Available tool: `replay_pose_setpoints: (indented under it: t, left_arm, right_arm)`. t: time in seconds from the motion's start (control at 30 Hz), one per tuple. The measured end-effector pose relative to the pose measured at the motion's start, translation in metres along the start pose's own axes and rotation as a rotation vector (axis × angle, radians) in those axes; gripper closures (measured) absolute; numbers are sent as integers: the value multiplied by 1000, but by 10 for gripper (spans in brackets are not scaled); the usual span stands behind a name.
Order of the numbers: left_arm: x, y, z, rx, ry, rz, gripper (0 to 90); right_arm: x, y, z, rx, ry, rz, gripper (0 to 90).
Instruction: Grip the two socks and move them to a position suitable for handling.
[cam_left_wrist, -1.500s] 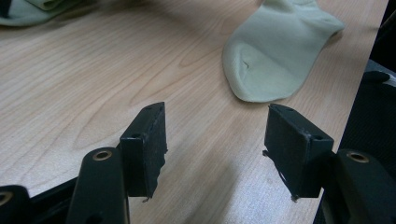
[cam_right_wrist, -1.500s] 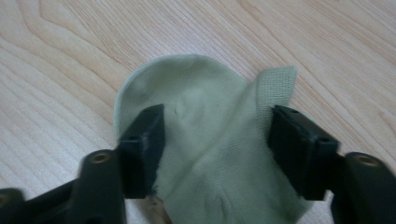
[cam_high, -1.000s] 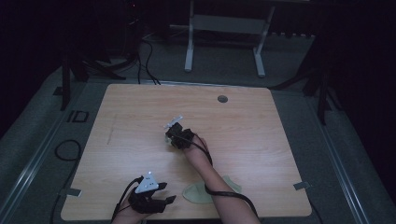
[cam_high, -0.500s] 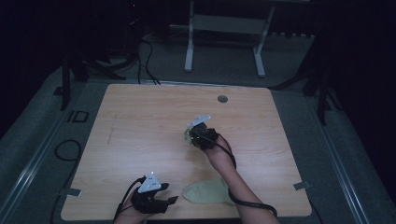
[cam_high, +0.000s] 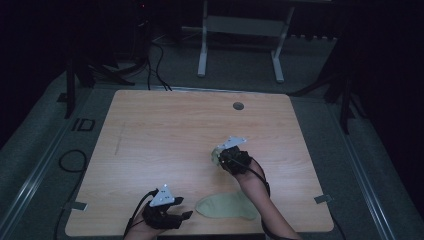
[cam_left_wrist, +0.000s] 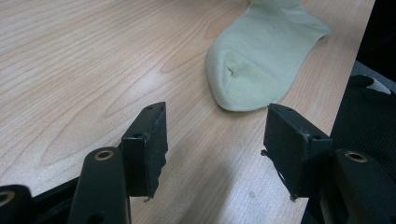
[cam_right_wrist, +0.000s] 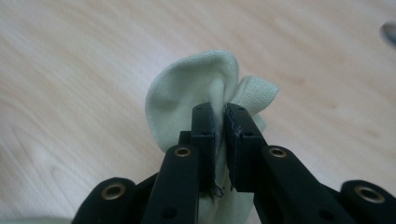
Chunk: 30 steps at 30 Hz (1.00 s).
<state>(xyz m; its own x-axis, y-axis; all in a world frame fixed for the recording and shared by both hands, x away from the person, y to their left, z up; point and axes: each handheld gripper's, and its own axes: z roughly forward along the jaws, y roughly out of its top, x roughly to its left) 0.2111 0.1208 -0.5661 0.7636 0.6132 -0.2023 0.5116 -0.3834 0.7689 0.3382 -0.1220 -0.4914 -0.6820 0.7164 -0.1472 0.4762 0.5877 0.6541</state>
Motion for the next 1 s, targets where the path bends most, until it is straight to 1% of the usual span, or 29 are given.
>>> replay_pose_setpoints:
  t: [0.17,0.23,0.3,0.37,0.4,0.43,0.47,0.5,0.57,0.6,0.7,0.73,0.8,0.87,0.93,1.0]
  left_arm:
    - [0,1,3,6,1,-2,397]
    - [1,2,4,8,-8,-6,397]
    - [2,2,5,3,-20,-20,398]
    - [3,3,6,5,-22,-25,397]
    - [4,3,7,9,-21,-23,397]
    - [4,4,7,11,-19,-23,397]
    - [5,4,8,13,-16,-21,397]
    - [7,6,8,11,-20,-30,397]
    - [9,10,10,9,-31,-46,397]
    - [10,13,11,12,-35,-47,396]
    - [14,21,14,17,-35,-42,396]
    - [16,25,16,19,-37,-44,396]
    - [19,33,19,30,-18,-33,396]
    - [22,42,23,29,1,-26,395]
    - [25,52,27,33,6,-27,395]
    - [27,63,33,47,22,-14,379]
  right_arm:
    - [3,-19,17,30,17,30,823]
    - [5,-24,24,41,23,37,820]
    - [6,-29,32,63,34,41,810]
    - [7,-35,40,85,40,40,776]
    - [7,-39,43,78,39,41,765]
    - [8,-41,43,60,36,52,750]
    - [8,-42,43,54,37,61,732]
    - [9,-42,43,51,39,60,711]
    - [10,-40,42,62,55,51,613]
    - [10,-39,41,67,64,50,583]
    - [8,-34,34,58,83,30,517]
    - [7,-31,29,53,87,28,513]
    - [3,-26,19,30,86,20,507]
    - [-5,-21,10,6,87,21,509]
    - [-13,-16,4,2,84,25,515]
    - [-20,-13,3,8,80,19,526]
